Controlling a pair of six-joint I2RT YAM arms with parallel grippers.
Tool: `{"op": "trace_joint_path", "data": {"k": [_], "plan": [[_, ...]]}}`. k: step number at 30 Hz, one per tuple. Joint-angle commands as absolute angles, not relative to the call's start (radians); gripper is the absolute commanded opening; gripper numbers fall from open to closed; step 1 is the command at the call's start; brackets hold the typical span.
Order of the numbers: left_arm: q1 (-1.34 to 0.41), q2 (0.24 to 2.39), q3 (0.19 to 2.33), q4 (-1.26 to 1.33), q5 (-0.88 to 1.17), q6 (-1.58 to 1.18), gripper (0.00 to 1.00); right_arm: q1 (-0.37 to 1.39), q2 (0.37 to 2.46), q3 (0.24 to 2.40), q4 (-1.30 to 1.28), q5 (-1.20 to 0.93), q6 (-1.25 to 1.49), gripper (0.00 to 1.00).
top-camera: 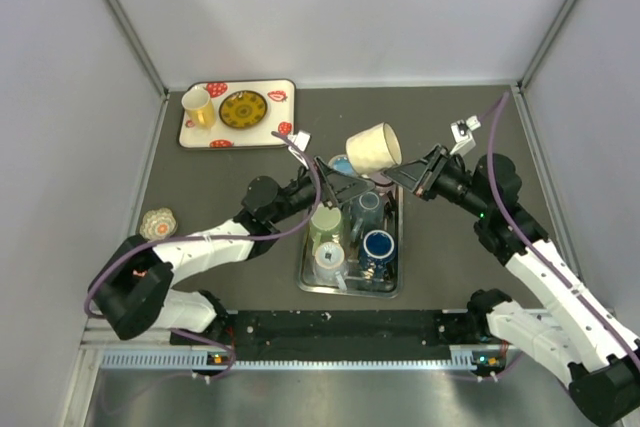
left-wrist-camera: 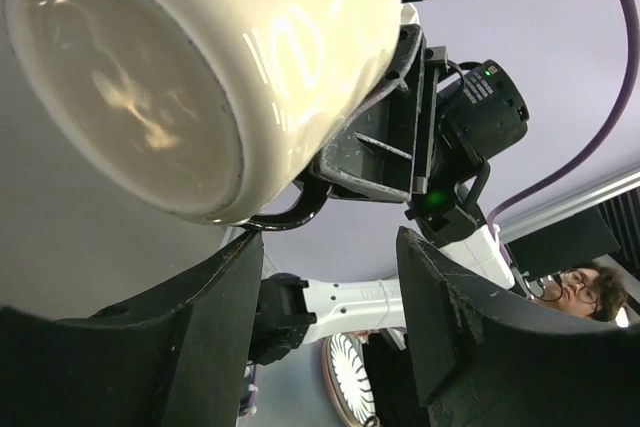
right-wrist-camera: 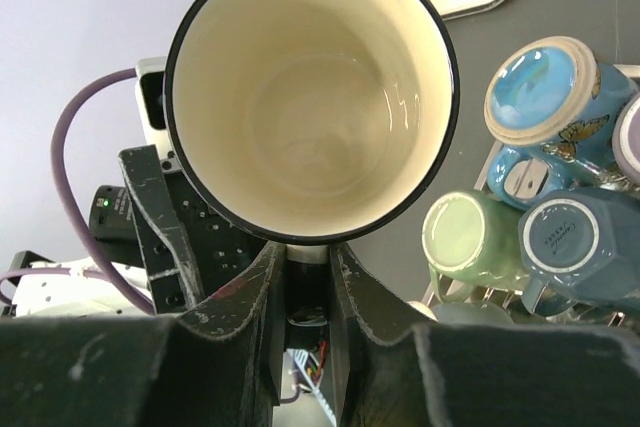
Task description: Turn the mug right side up
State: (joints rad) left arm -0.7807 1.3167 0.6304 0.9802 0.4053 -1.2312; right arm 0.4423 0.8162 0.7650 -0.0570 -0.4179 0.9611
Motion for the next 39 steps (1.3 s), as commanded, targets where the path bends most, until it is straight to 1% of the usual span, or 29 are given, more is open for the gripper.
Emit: {"op": "trace_joint_path", "data": {"k": [1,9,14,17,21,22,25,27,28,32,34,35,38,39], "plan": [[-0.788,1.351,0.681,1.098,0.361,-1.253,0.6,0.489,0.804,0.769,0.143,-0.425,0.983,0.0],[-0.798,1.407,0.669,1.166,0.334,-1.281,0.58,0.529,0.804,0.753,0.231,-0.422,1.02,0.0],[-0.796,1.404,0.621,1.316,0.243,-1.301,0.57,0.545,0.795,0.746,0.25,-0.428,1.048,0.0],[-0.796,1.393,0.603,1.357,0.206,-1.307,0.54,0.546,0.784,0.729,0.259,-0.433,1.061,0.0],[-0.796,1.382,0.603,1.394,0.196,-1.305,0.45,0.545,0.779,0.713,0.259,-0.437,1.066,0.0],[-0.796,1.379,0.606,1.397,0.195,-1.304,0.39,0.548,0.778,0.71,0.255,-0.437,1.063,0.0],[-0.796,1.365,0.61,1.399,0.19,-1.301,0.29,0.548,0.775,0.703,0.247,-0.44,1.052,0.0],[-0.796,1.355,0.615,1.396,0.19,-1.301,0.29,0.554,0.773,0.696,0.233,-0.439,1.034,0.0],[-0.796,1.351,0.618,1.393,0.19,-1.301,0.33,0.557,0.772,0.695,0.229,-0.437,1.025,0.0],[-0.796,1.338,0.63,1.367,0.199,-1.301,0.44,0.577,0.772,0.687,0.207,-0.425,0.993,0.0],[-0.796,1.333,0.637,1.355,0.204,-1.298,0.44,0.583,0.773,0.686,0.206,-0.425,0.986,0.0],[-0.796,1.333,0.638,1.353,0.207,-1.293,0.38,0.586,0.773,0.687,0.203,-0.425,0.983,0.0],[-0.795,1.335,0.644,1.359,0.209,-1.293,0.28,0.592,0.773,0.689,0.195,-0.429,0.971,0.0],[-0.795,1.338,0.643,1.364,0.206,-1.295,0.18,0.594,0.773,0.689,0.193,-0.431,0.968,0.0]]}}
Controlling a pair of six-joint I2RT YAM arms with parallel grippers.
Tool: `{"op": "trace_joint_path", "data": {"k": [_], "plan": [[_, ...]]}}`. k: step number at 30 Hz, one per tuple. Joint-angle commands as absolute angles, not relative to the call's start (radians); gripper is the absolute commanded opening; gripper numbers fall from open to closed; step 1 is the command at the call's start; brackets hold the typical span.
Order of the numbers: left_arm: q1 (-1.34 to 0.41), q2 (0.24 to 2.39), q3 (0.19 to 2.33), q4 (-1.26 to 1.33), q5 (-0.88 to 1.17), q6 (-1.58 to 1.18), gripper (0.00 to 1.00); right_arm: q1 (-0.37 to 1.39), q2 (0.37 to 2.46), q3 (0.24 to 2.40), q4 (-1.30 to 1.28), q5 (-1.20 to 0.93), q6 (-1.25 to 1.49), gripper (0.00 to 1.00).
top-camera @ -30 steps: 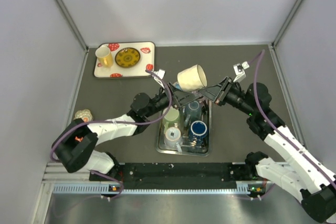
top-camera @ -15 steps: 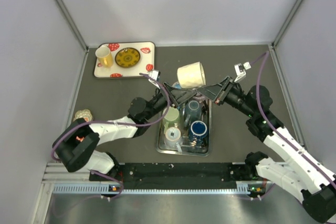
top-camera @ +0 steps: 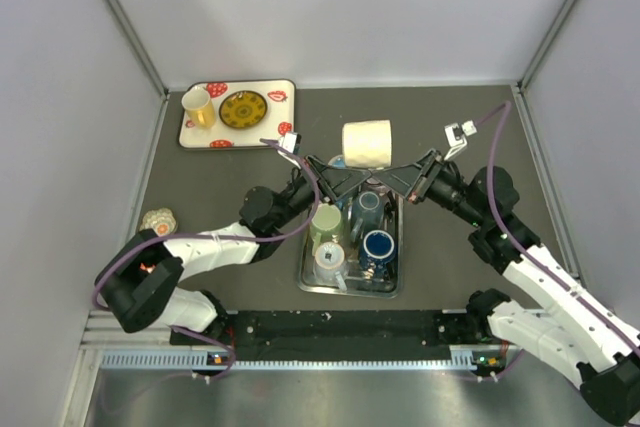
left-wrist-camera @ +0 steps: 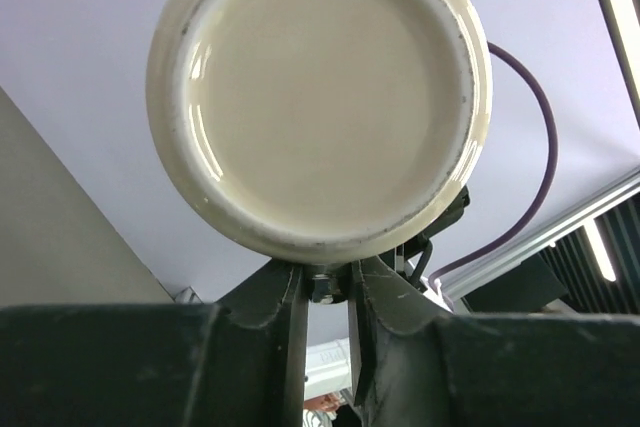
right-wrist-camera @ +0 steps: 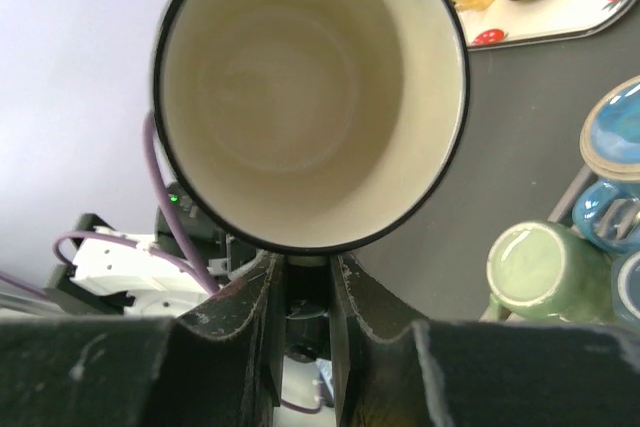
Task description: Turn the mug right side up
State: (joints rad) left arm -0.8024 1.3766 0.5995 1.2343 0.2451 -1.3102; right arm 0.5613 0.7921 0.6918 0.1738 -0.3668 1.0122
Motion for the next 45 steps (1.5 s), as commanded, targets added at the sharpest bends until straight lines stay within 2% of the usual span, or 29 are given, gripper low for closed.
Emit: {"op": "trace_joint_path", "data": {"k": [1,2,3,9,16,26,27,31,37,42,45], "plan": [[-0.795,1.339,0.644,1.367,0.203,-1.296,0.13,0.594,0.773,0.687,0.192,-0.431,0.966,0.0],[-0.795,1.338,0.643,1.376,0.199,-1.296,0.1,0.601,0.772,0.686,0.19,-0.431,0.963,0.0],[-0.792,1.338,0.641,1.376,0.198,-1.296,0.0,0.601,0.772,0.683,0.187,-0.431,0.957,0.0],[-0.781,1.322,0.624,1.353,0.199,-1.307,0.0,0.604,0.747,0.672,0.163,-0.419,0.937,0.0],[-0.782,1.198,0.672,1.041,0.245,-1.108,0.0,0.604,0.733,0.702,0.109,-0.437,0.858,0.0],[-0.782,1.108,0.644,0.933,0.244,-0.974,0.0,0.604,0.758,0.791,0.049,-0.52,0.779,0.0],[-0.782,1.1,0.64,0.928,0.248,-0.97,0.0,0.603,0.759,0.795,0.043,-0.523,0.775,0.01],[-0.782,1.081,0.634,0.914,0.252,-0.953,0.0,0.603,0.764,0.81,0.032,-0.541,0.773,0.22],[-0.782,1.043,0.62,0.876,0.23,-0.928,0.0,0.603,0.767,0.844,-0.026,-0.542,0.746,0.43],[-0.782,0.99,0.635,0.77,0.209,-0.861,0.0,0.603,0.758,0.868,-0.116,-0.508,0.71,0.45],[-0.819,0.924,0.709,0.542,0.229,-0.696,0.0,0.604,0.724,0.922,-0.312,-0.369,0.628,0.44]]}}
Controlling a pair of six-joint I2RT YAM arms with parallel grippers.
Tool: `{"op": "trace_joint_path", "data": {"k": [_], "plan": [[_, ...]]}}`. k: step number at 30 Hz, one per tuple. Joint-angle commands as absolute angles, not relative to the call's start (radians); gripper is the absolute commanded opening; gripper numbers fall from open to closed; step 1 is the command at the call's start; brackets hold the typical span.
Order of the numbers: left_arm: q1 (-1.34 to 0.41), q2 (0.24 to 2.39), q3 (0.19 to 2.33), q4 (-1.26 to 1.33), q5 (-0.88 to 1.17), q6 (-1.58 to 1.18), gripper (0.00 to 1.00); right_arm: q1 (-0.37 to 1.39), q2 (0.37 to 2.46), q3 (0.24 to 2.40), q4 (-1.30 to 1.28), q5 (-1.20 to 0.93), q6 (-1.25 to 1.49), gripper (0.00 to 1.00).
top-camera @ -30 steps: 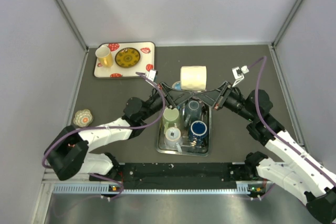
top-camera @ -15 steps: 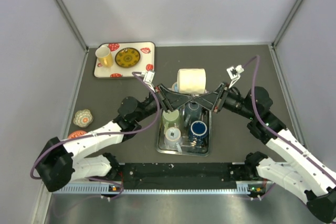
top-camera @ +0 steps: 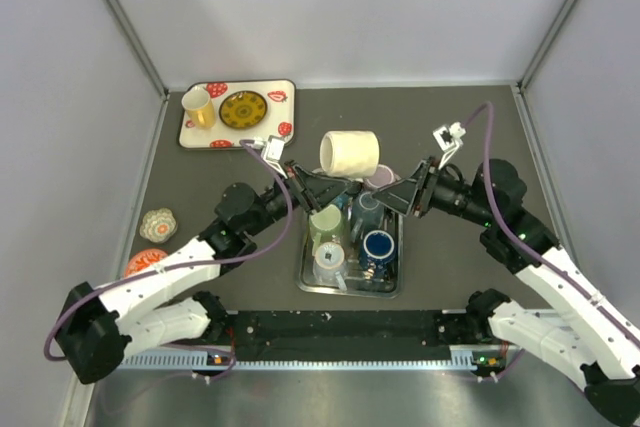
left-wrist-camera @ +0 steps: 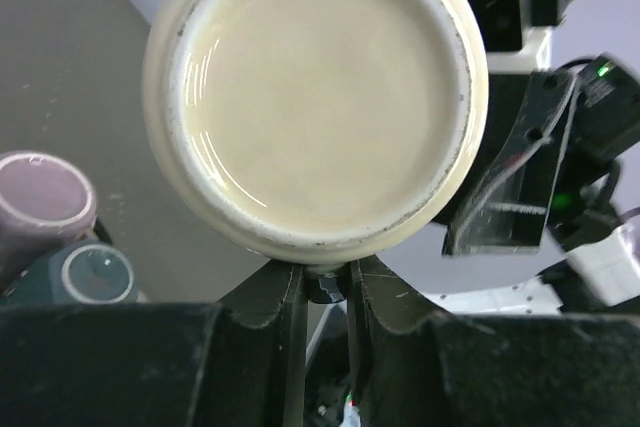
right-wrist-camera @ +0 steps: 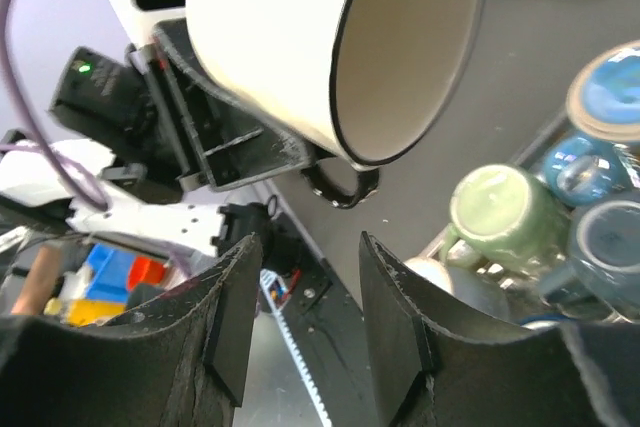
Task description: Turn the mug right side up
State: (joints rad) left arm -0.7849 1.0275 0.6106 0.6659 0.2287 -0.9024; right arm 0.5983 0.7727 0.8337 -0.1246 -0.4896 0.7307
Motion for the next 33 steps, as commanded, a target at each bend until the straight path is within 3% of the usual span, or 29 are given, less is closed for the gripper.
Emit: {"op": "trace_joint_path", "data": {"k": [1,8,17,33], "plan": [[-0.843,0.901,0.751,0.381,0.213,-0.639,0.0,0.604,0.707,0.939,-0.358,-0.285,0.602,0.44],[-1.193,0.792,0.847,-0.142,-0.053,-0.373,0.0,0.604,0.667,1.002,-0.613,0.06,0.502,0.44],[-1.514,0.971,0.899,-0.35,-0.324,-0.371,0.0,0.603,0.638,0.982,-0.68,0.204,0.575,0.44],[-1.526,1.155,0.83,-0.253,-0.269,-0.414,0.0,0.603,0.597,0.908,-0.684,0.163,0.603,0.44]]}}
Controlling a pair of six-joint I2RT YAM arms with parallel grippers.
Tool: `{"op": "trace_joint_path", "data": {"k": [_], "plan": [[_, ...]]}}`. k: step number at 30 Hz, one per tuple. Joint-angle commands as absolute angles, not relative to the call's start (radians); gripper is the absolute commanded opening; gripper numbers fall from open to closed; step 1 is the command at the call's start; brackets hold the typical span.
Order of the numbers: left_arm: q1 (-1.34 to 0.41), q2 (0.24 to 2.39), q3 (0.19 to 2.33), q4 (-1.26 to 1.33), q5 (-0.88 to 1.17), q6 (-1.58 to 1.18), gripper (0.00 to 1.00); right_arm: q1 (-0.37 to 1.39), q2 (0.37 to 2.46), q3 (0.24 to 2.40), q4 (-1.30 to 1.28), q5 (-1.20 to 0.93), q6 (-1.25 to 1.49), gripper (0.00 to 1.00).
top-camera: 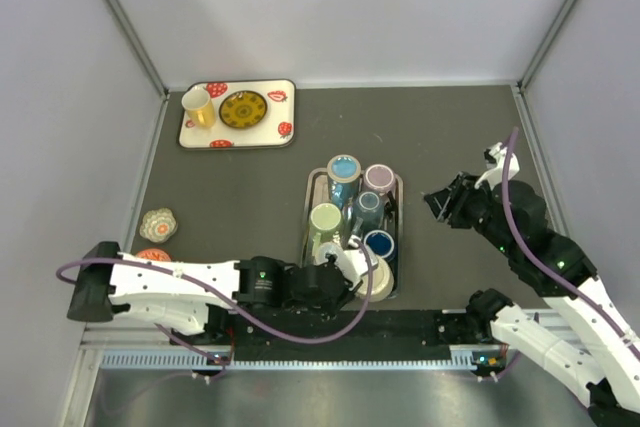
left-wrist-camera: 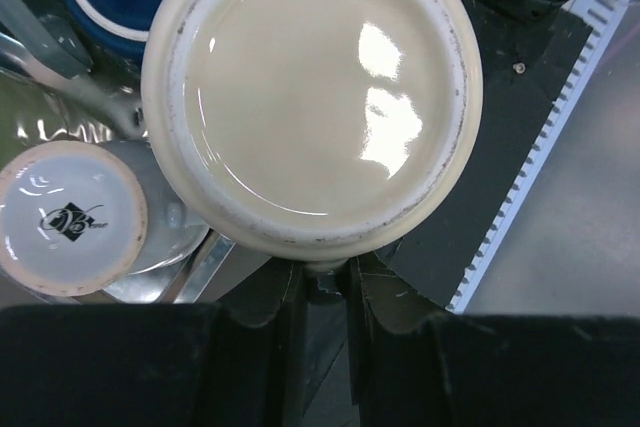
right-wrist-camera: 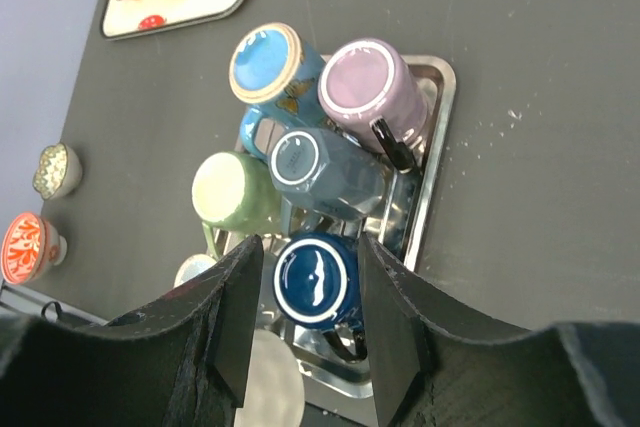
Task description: Turn the mug right side up
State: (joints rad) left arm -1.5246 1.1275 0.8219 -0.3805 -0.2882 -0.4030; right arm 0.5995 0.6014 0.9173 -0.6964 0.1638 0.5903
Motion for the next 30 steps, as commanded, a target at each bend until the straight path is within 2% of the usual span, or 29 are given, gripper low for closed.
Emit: {"op": "trace_joint_path", "data": {"k": [1,15,30], "plan": [[-1.526,1.17,0.831,-0.253,-0.261,-0.419,0.0,0.604,0.595,0.907,-0.684,0.163,0.603,0.43],[-1.505,1.35,0.864,-0.298,-0.313,-0.48,0.0,0.604,0.595,0.864,-0.658,0.132,0.618,0.43],[-1.42,1.388,0.844,-0.252,-0.296,-0.517,0.0,0.603,0.597,0.833,-0.641,0.12,0.62,0.43]]}}
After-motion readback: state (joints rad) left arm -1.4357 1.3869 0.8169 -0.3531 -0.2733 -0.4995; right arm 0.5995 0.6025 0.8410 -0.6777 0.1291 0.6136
